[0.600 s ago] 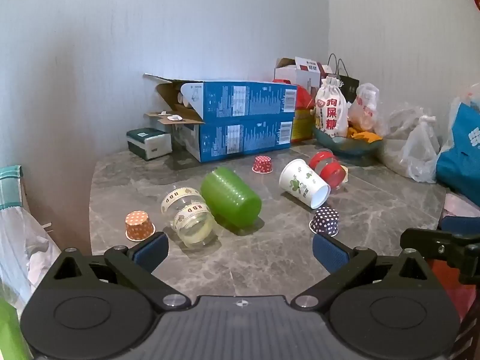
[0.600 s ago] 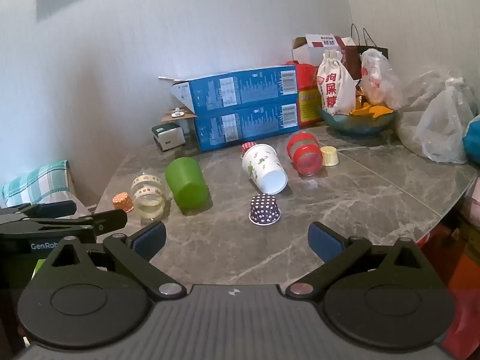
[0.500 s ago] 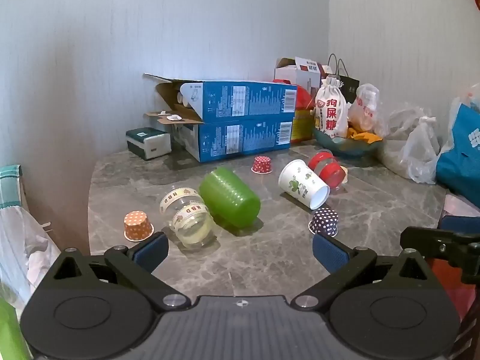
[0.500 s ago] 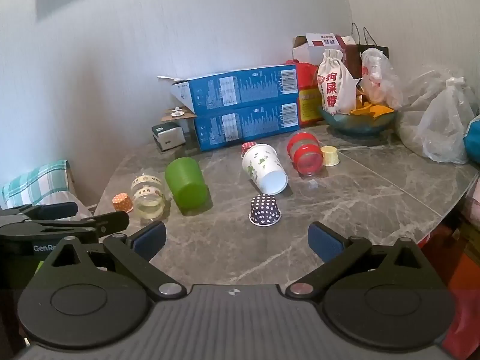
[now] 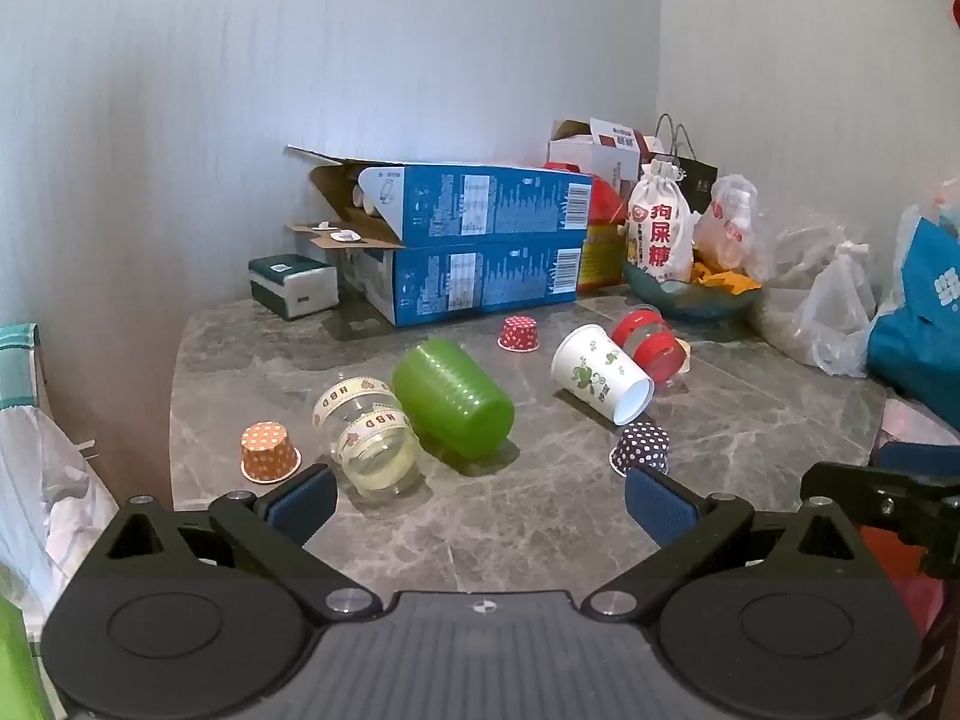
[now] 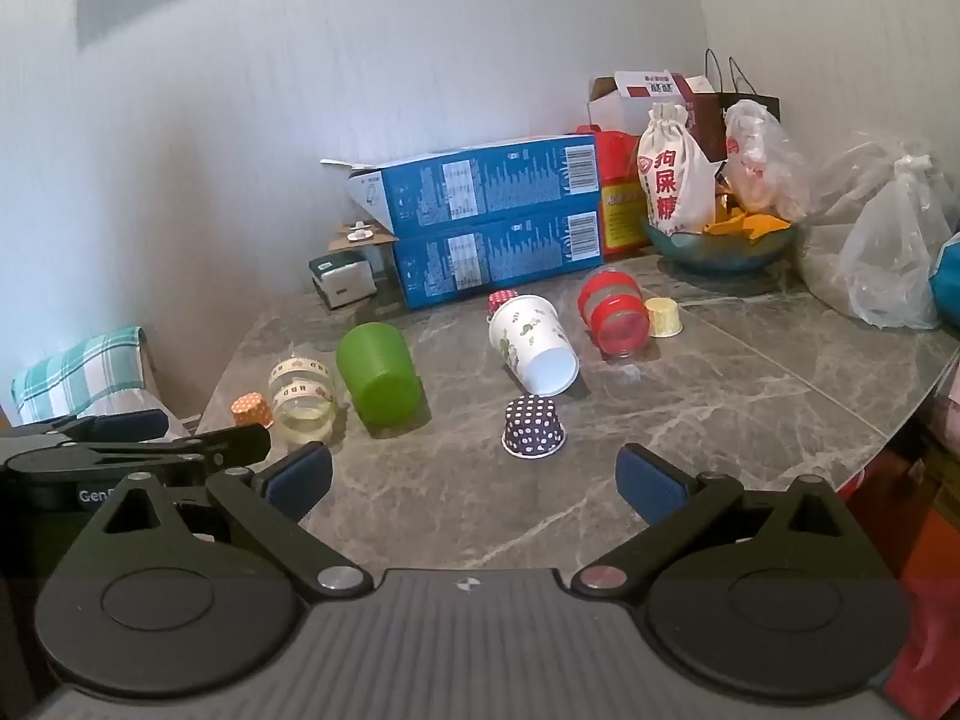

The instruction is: Flip cup upright

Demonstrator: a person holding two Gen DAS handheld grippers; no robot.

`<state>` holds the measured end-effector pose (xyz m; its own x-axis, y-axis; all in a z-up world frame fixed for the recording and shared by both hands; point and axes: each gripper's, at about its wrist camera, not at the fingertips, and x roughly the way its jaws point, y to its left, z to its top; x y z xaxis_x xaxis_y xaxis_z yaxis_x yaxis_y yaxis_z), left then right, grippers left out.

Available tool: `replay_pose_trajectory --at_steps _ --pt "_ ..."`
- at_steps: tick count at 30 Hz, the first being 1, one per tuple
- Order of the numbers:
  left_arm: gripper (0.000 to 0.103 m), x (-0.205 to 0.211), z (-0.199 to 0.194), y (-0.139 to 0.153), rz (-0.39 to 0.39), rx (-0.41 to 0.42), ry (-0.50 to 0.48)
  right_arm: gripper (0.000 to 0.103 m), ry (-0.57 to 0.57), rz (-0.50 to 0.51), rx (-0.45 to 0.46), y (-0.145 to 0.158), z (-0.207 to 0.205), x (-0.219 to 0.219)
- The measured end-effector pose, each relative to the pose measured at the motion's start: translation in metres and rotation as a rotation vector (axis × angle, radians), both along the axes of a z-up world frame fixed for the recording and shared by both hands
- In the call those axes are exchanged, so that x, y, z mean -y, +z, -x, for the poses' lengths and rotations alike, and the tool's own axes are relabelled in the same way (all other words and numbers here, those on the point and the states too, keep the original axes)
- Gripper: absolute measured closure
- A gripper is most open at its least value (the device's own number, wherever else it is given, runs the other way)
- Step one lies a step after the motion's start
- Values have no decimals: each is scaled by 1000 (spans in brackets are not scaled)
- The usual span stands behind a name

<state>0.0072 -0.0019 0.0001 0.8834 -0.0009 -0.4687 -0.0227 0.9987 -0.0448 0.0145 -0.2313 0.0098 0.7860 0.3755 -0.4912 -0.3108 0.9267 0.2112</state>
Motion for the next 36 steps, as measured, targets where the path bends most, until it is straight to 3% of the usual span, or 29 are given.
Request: replay_pose_trajectory --at_steps 36 --pt "0 3 2 -3 11 -17 -34 1 0 -21 -9 1 5 5"
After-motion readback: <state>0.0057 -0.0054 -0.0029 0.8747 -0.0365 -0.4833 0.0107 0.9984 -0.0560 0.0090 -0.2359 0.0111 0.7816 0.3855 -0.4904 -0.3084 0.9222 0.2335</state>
